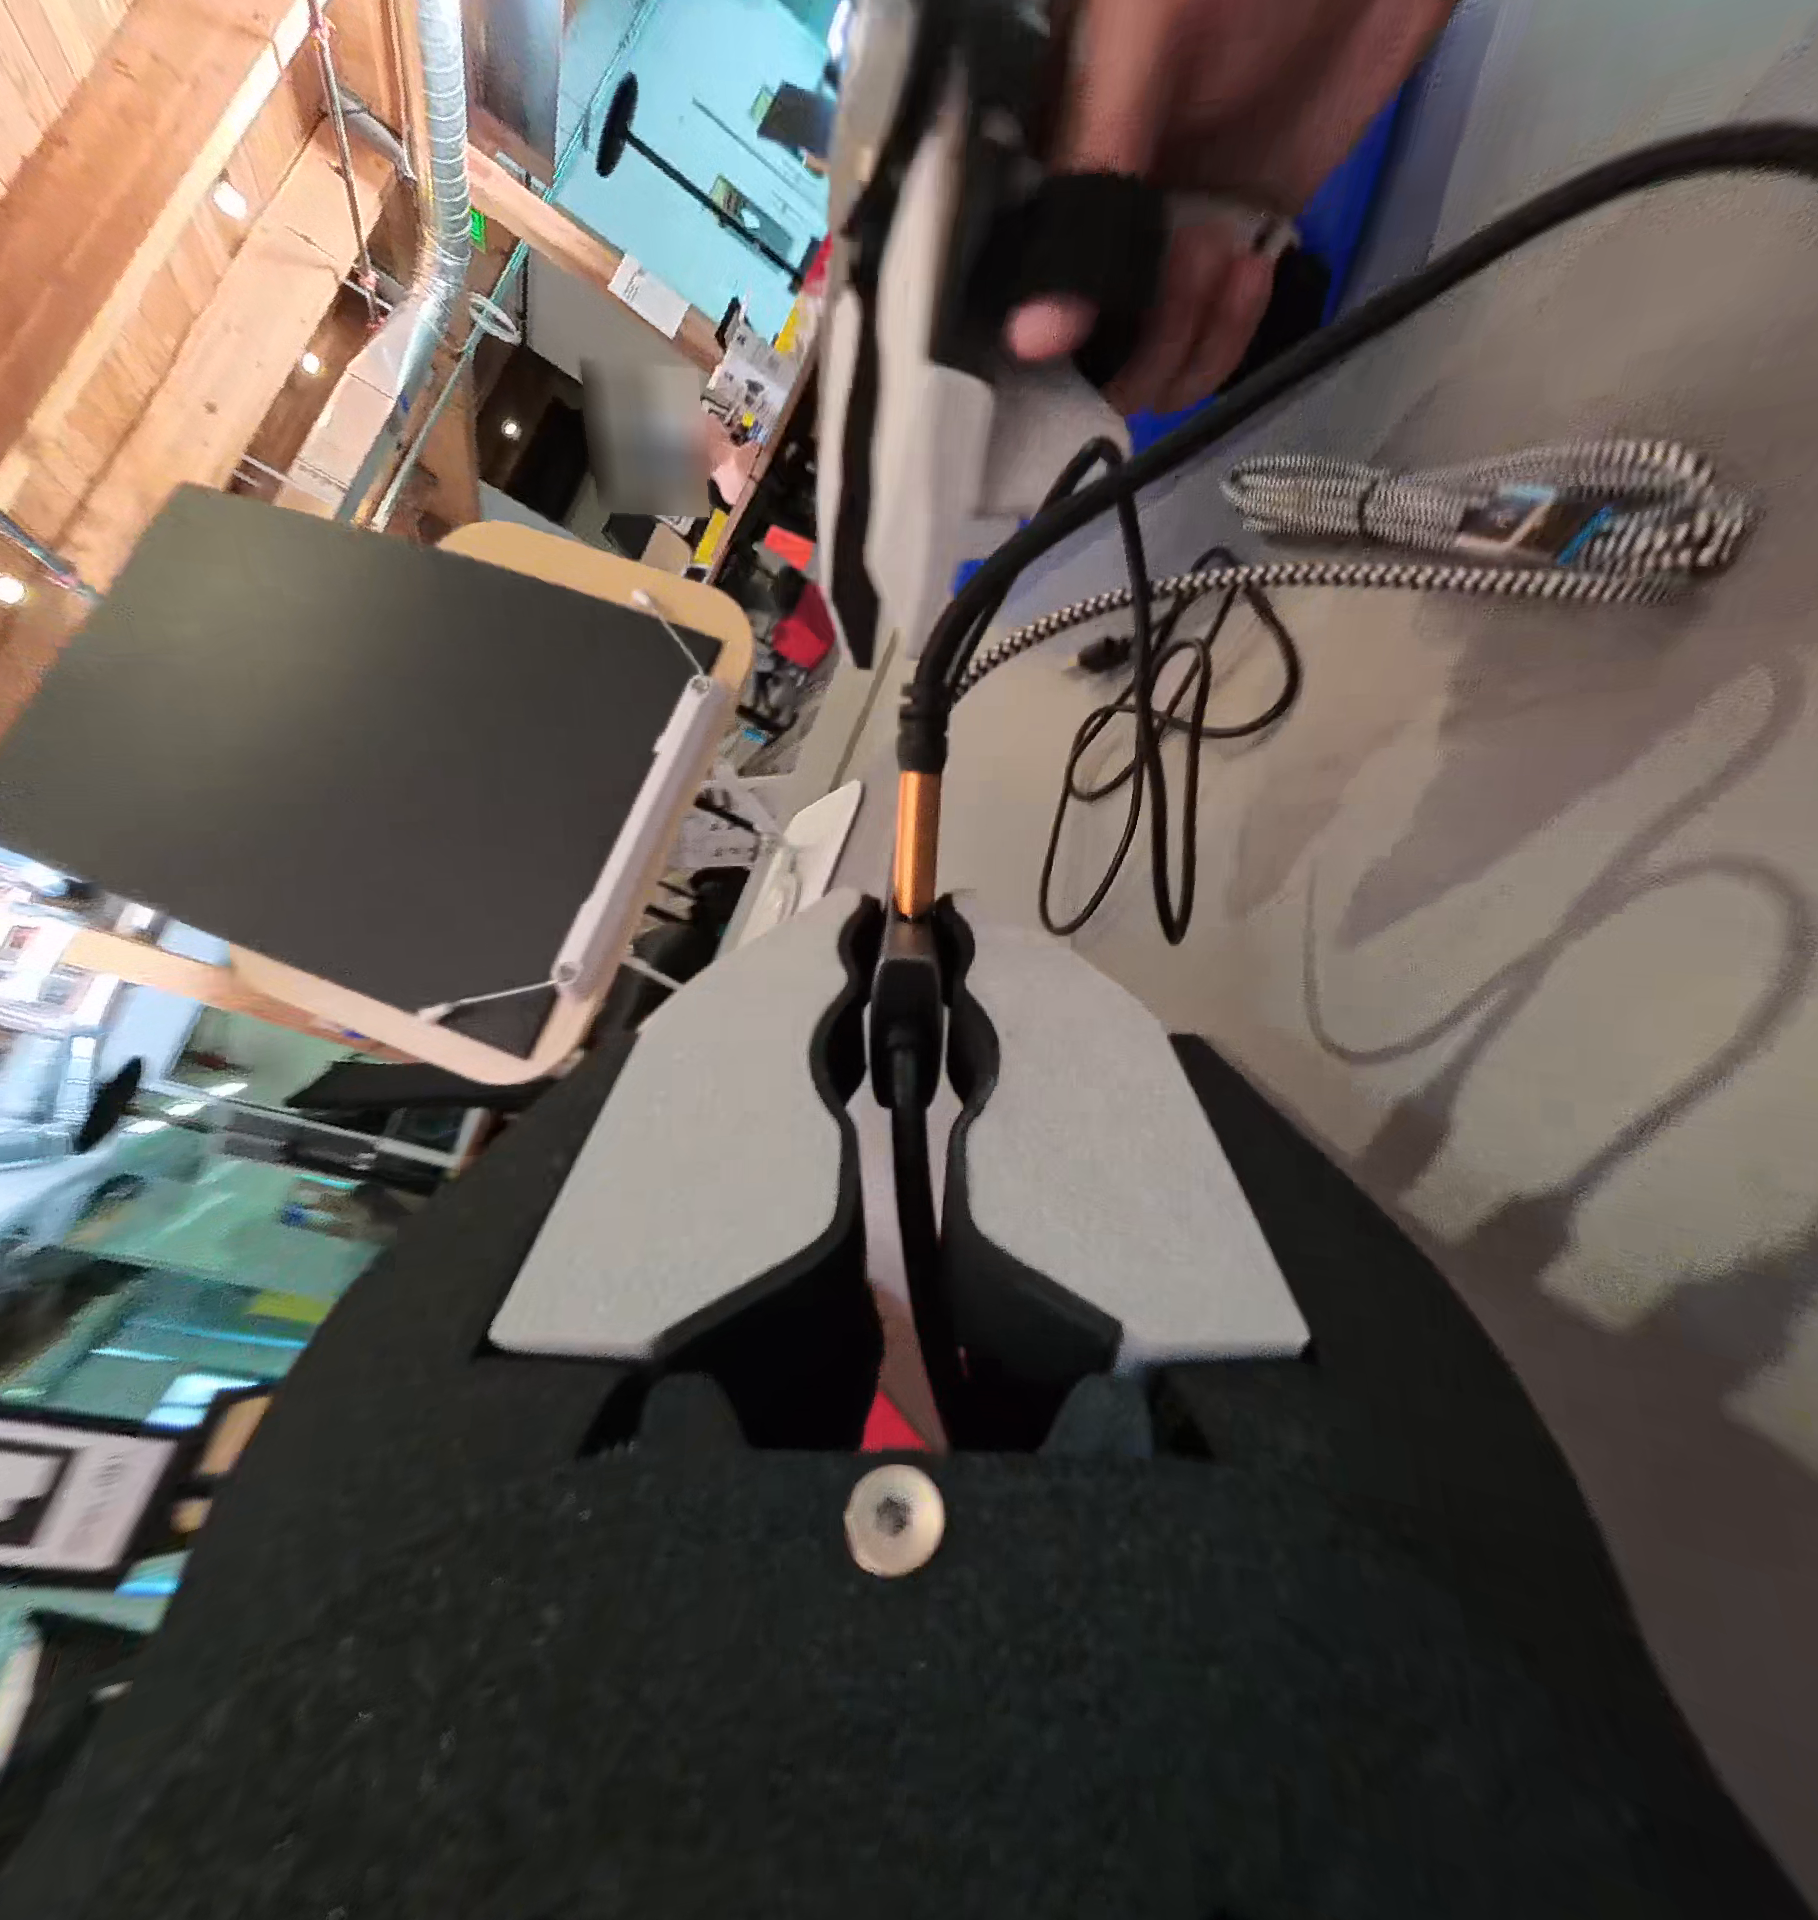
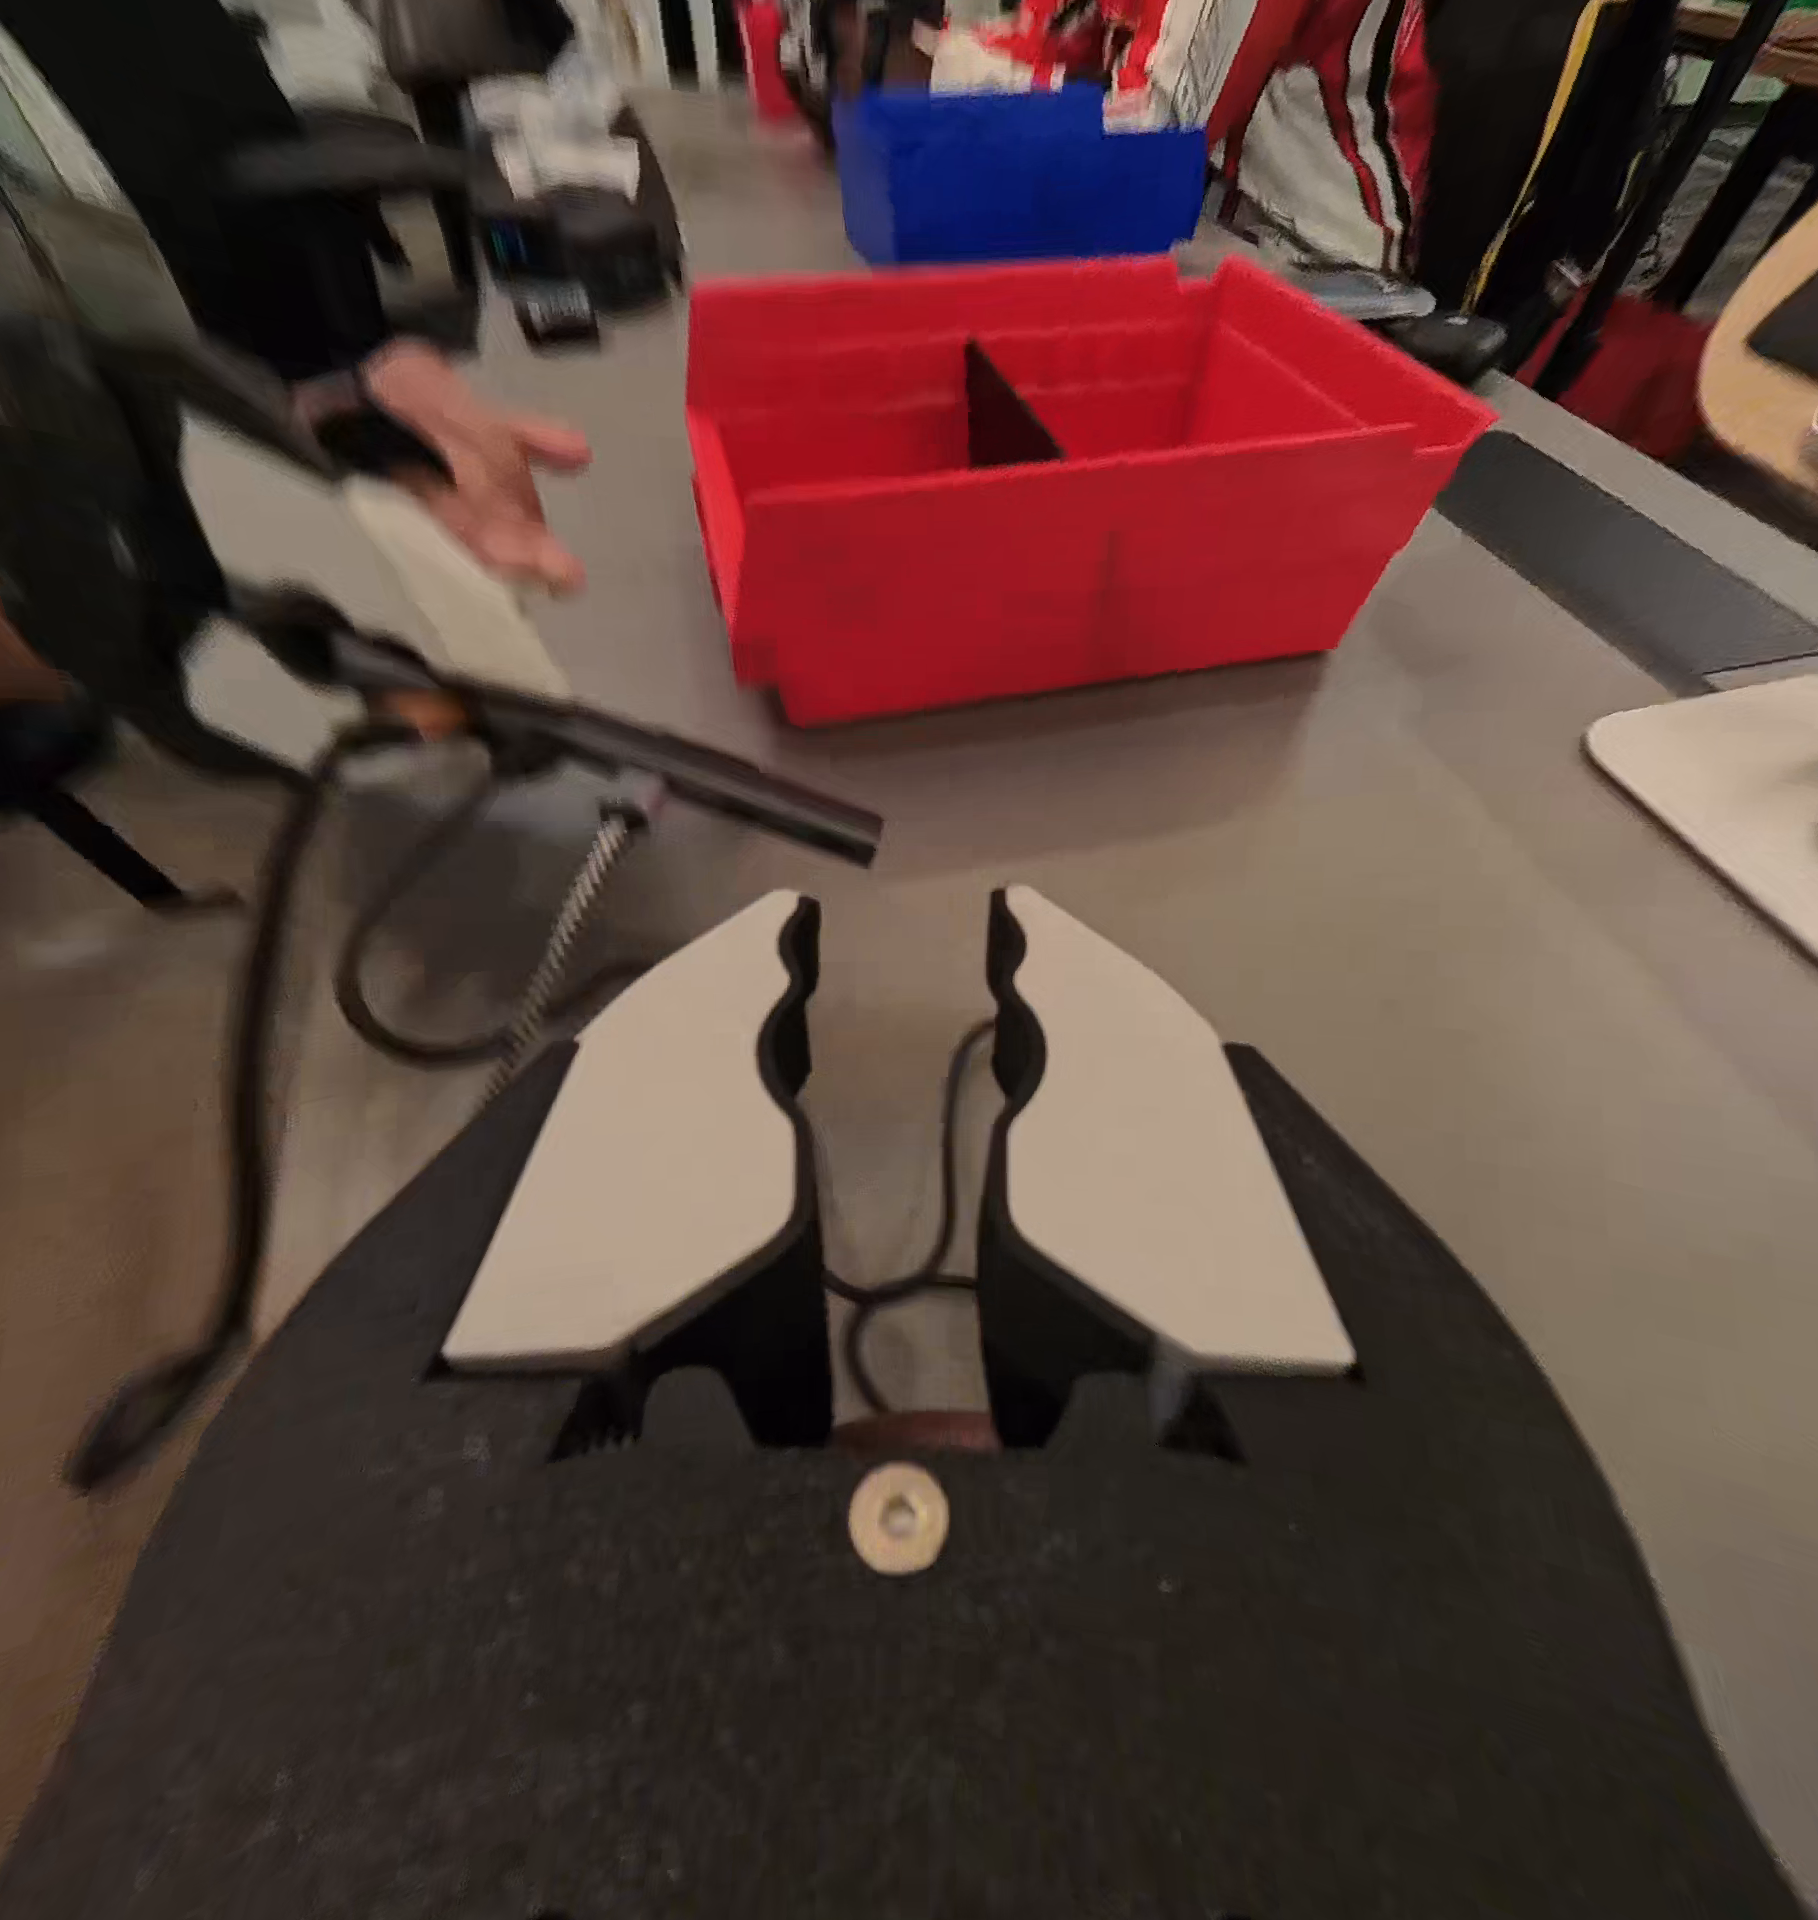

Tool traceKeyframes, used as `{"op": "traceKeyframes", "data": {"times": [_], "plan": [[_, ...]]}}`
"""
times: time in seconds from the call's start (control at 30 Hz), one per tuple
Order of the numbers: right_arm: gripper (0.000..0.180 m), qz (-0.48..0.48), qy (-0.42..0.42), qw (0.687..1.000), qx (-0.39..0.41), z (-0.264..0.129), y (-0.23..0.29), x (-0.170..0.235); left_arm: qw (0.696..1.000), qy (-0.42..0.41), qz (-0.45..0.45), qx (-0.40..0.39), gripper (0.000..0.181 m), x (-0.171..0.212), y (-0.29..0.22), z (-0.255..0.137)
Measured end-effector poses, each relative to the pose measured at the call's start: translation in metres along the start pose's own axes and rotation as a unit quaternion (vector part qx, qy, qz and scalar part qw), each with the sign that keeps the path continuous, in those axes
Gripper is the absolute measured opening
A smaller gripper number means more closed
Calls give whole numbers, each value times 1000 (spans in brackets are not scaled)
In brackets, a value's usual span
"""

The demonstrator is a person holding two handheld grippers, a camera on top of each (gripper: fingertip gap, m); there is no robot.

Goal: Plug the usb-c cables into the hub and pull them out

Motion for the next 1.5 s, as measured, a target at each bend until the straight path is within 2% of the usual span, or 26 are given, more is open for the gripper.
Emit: {"op": "traceKeyframes", "data": {"times": [0.1,0.23,0.37,0.5,0.57,0.63,0.7,0.77,1.07,1.27,1.37,1.5], "plan": [[39,-83,50,995,-24,11,13,17,997,-28,-63,22,9,0,6,-4],[36,-130,23,991,-25,27,16,15,991,-49,-110,58,9,0,7,-1],[35,-144,13,988,-53,33,25,8,995,-30,-72,59,9,3,5,5],[24,-177,32,982,-61,27,30,2,997,-15,-51,64,9,4,5,10],[21,-146,73,985,-48,18,19,6,999,15,-10,48,9,10,9,13],[28,-50,81,995,-34,10,7,5,997,41,50,29,9,14,12,16],[29,70,40,994,-70,9,12,-5,995,47,88,14,9,10,11,18],[30,141,-7,985,-102,13,23,-14,993,46,105,-6,9,6,12,19],[11,152,-15,986,-71,35,31,-3,995,42,88,-9,9,5,8,24],[10,176,8,981,-77,40,34,-1,999,18,41,16,9,5,3,22],[10,205,22,974,-93,44,33,3,999,17,47,14,9,6,1,23],[10,228,-4,968,-108,44,28,4,998,14,56,2,9,8,2,27]]}}
Point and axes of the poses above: each gripper's, where its closed fingertips meet, z out along the fingers, x out of its underside, y = z × x across the jaws, the point moved 1 cm from there along -z, back along the fingers, and after that the axes turned 2 degrees about -y, right-handed, at the moved point
